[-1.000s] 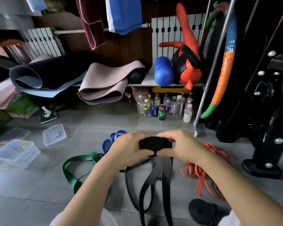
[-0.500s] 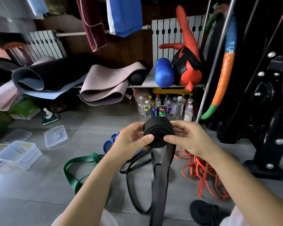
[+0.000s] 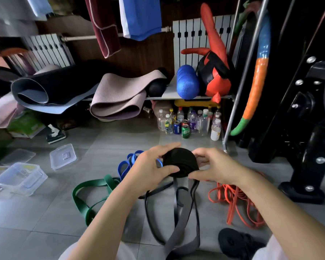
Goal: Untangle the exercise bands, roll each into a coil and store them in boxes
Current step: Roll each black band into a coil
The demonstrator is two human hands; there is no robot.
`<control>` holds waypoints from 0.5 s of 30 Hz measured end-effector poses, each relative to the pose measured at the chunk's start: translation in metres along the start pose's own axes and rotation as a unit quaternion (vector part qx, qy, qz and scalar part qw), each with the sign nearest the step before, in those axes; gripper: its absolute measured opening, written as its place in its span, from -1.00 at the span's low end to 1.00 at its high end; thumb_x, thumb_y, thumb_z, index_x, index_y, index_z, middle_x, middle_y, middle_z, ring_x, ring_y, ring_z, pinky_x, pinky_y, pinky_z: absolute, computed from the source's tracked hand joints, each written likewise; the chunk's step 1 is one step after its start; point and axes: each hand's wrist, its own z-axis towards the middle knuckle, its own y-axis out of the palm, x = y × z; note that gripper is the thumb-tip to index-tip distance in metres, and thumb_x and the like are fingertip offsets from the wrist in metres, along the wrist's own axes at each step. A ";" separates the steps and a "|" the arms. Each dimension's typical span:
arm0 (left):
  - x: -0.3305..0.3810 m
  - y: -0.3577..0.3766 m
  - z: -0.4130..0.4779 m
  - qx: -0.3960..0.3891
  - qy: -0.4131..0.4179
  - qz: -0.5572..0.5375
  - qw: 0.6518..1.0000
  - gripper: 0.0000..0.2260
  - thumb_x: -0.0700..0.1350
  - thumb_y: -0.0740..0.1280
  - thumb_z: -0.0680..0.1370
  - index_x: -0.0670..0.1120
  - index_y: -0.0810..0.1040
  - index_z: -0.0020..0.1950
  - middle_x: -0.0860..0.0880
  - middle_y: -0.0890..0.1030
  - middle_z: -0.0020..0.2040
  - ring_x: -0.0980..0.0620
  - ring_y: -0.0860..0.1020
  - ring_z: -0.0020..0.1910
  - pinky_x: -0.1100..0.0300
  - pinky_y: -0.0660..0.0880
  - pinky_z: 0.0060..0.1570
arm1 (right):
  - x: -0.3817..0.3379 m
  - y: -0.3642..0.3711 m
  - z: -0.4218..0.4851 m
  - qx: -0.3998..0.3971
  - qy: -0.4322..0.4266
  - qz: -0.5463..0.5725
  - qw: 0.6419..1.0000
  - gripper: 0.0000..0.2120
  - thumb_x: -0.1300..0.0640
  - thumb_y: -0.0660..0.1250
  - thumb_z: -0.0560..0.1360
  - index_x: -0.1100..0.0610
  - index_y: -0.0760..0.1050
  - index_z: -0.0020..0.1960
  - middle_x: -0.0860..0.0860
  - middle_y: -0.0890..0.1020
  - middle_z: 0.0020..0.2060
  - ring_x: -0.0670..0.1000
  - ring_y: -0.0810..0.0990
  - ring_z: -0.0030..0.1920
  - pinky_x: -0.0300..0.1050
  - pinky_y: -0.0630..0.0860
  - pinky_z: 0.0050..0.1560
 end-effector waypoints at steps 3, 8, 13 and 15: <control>-0.001 -0.003 0.001 0.001 -0.023 -0.025 0.999 -0.31 -0.14 0.51 0.37 0.57 0.30 0.12 0.43 0.54 0.02 0.37 0.51 0.08 0.36 0.44 0.11 | -0.001 -0.002 -0.001 0.017 0.000 0.016 1.000 -0.70 0.16 0.55 0.27 -0.05 0.58 -0.05 -0.09 0.69 -0.18 -0.10 0.65 -0.12 -0.22 0.57 -0.08; -0.002 -0.007 0.000 -0.019 -0.066 -0.001 0.998 -0.40 -0.14 0.52 0.36 0.39 0.37 0.20 0.23 0.59 0.07 0.22 0.53 0.12 0.10 0.49 0.19 | -0.008 -0.017 -0.004 0.036 -0.001 0.023 0.999 -0.69 0.10 0.60 0.23 -0.02 0.61 -0.07 -0.07 0.68 -0.21 -0.19 0.62 -0.23 -0.38 0.50 -0.23; 0.005 -0.007 -0.002 0.019 -0.040 -0.144 0.989 -0.45 -0.34 0.49 0.35 0.19 0.46 0.13 0.15 0.66 -0.07 0.21 0.62 -0.04 0.38 0.50 -0.11 | -0.010 -0.016 -0.003 0.047 -0.015 0.038 0.998 -0.67 0.09 0.56 0.27 -0.15 0.55 -0.05 -0.14 0.67 -0.15 -0.17 0.61 -0.06 -0.28 0.49 0.06; 0.006 -0.005 -0.002 0.043 -0.034 -0.211 0.976 -0.50 -0.41 0.46 0.35 0.09 0.49 0.12 0.06 0.67 -0.08 0.10 0.63 -0.05 0.28 0.54 -0.14 | -0.010 -0.010 -0.002 0.040 -0.018 0.087 0.995 -0.67 0.13 0.54 0.28 -0.11 0.55 -0.02 -0.14 0.67 -0.13 -0.18 0.61 -0.04 -0.36 0.46 0.05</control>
